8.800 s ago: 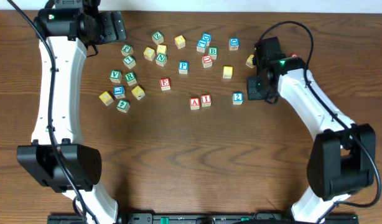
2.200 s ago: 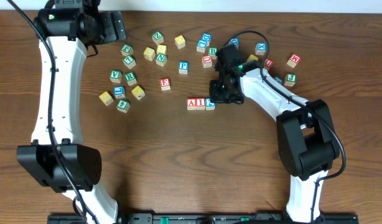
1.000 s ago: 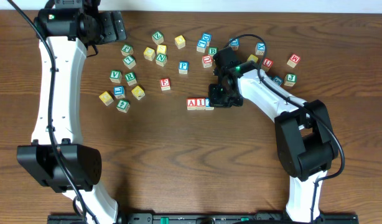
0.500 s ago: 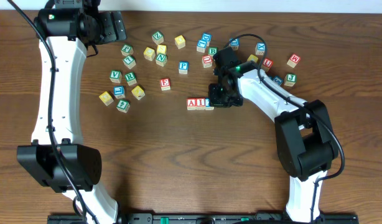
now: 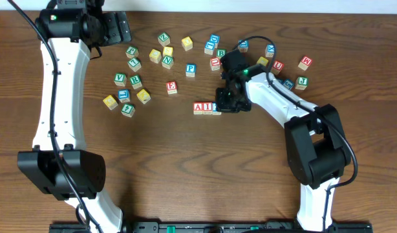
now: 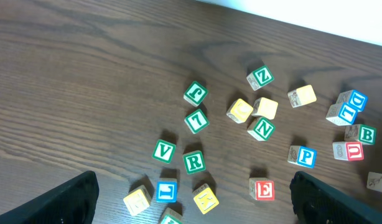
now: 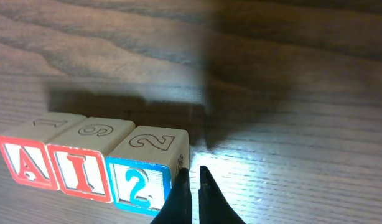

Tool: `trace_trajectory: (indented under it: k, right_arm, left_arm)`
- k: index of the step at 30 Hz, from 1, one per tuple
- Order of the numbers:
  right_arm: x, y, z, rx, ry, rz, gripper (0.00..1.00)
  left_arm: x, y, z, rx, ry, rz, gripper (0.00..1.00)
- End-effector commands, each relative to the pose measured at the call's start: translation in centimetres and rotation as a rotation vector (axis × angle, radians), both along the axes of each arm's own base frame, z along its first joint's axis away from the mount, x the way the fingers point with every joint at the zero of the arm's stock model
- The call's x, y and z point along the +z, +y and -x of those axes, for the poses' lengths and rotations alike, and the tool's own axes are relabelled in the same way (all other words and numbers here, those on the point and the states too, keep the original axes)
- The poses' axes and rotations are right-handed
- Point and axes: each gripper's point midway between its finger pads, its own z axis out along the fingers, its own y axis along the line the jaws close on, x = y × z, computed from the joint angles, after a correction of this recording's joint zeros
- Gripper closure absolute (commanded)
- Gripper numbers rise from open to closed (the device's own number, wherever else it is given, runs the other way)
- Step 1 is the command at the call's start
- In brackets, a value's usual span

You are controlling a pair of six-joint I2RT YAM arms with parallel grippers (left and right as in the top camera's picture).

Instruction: Spell out AI2

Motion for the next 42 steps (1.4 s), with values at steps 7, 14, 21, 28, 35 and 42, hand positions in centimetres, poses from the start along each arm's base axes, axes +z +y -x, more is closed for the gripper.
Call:
trace_trajectory:
  k: [7,14,21,28,35,42]
  right_arm:
    - [0.9,0.4,0.0,-0.007,-0.021,-0.008,0.99]
    - [1.4,-0.3,-0.8,-0.026,-0.036,-0.002,0.93]
    - [5.4,-1.8,-2.6,-0.030,-0.115,-0.017,0.89]
    - [11.6,-3.1,-3.3,0.030,-0.276,-0.031,0.70]
    - [17.9,-6.9,-3.1,-0.026,-0.435,0.035,0.41]
    - [24.0,-9.3,-1.9,-0.083,-0.573,0.005,0.01]
  left_arm:
    - [-0.1,0.1,-0.2,0.003,0.001,-0.009,0.02]
    - [-0.1,0.1,-0.2,0.003,0.001,-0.009,0.02]
    - [-0.1,0.1,-0.2,0.003,0.001,-0.009,0.02]
    - [-0.1,0.1,-0.2,0.003,0.001,-0.009,0.02]
    - [-0.1,0.1,-0.2,0.003,0.001,-0.009,0.02]
    - [-0.1,0.1,-0.2,0.003,0.001,-0.009,0.02]
